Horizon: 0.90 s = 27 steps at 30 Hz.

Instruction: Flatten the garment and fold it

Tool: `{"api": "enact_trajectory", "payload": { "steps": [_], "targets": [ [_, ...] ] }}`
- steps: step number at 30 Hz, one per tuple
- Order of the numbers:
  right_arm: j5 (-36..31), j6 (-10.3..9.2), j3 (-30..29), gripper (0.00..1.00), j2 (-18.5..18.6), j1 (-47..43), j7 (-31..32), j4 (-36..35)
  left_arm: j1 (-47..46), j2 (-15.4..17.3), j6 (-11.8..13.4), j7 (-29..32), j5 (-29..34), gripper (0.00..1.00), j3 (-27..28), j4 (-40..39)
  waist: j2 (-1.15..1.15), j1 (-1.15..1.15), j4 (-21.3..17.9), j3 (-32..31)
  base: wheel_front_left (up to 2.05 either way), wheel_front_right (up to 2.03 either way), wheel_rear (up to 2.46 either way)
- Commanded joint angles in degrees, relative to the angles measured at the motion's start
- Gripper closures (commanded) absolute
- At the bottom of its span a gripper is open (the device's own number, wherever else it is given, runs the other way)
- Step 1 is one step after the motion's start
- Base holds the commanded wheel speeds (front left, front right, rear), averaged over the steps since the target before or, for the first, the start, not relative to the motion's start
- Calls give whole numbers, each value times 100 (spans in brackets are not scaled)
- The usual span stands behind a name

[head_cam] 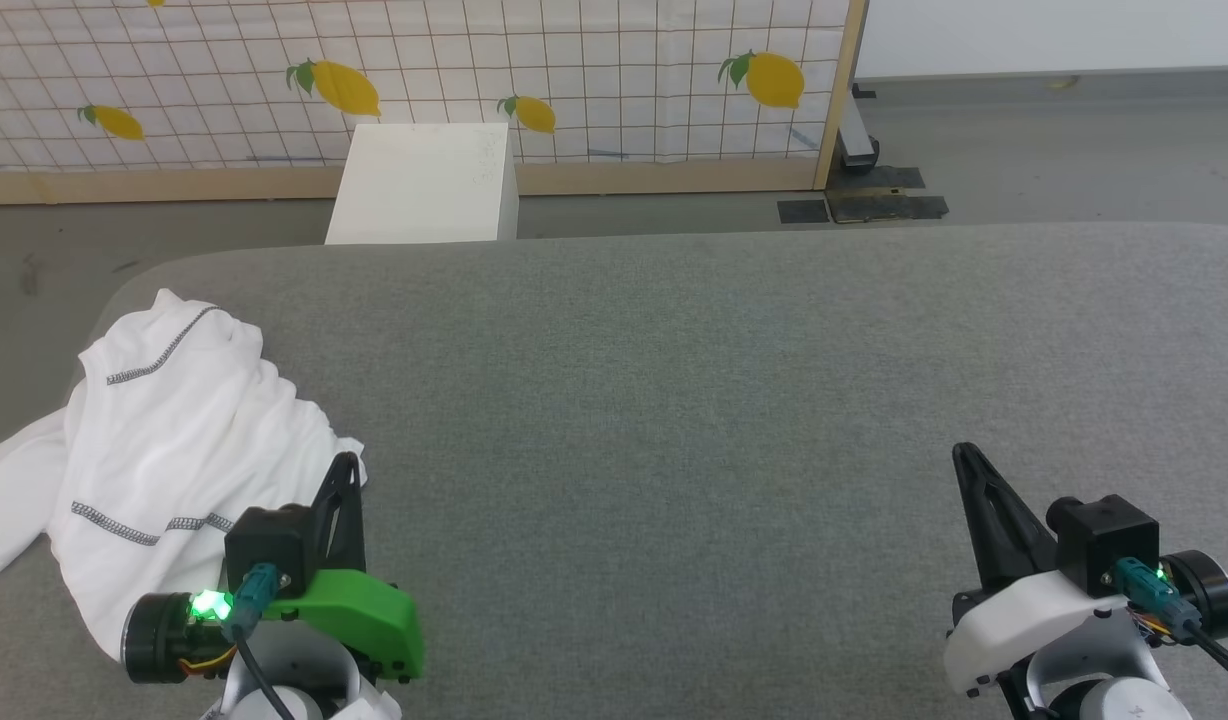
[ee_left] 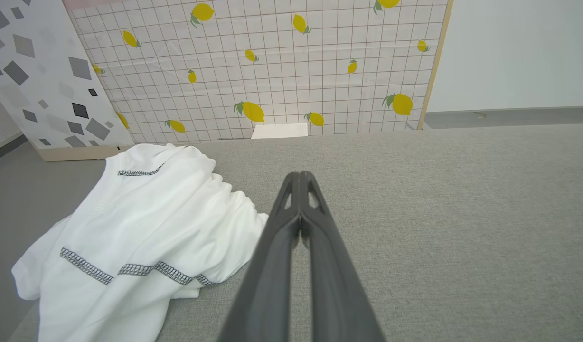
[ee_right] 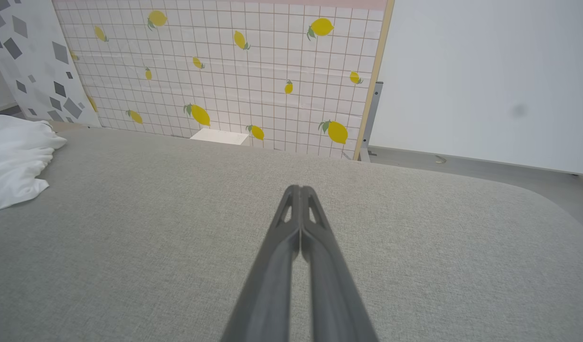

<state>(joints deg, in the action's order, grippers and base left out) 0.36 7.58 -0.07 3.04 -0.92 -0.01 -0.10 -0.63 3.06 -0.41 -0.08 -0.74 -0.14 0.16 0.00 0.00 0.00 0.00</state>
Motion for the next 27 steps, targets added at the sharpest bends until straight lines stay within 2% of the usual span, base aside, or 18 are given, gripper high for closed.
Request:
{"api": "enact_trajectory", "payload": {
  "steps": [1, 27],
  "targets": [
    [-36, -9, 7, 100, -16, 92, 1, 10, 63, -18, 41, 8, 74, 100, 14, -16, 0, 0, 0, 0, 0, 0, 0],
    [-36, -9, 7, 100, -16, 92, 1, 10, 63, -18, 41, 8, 74, 100, 14, -16, 0, 0, 0, 0, 0, 0, 0]
  ]
}}
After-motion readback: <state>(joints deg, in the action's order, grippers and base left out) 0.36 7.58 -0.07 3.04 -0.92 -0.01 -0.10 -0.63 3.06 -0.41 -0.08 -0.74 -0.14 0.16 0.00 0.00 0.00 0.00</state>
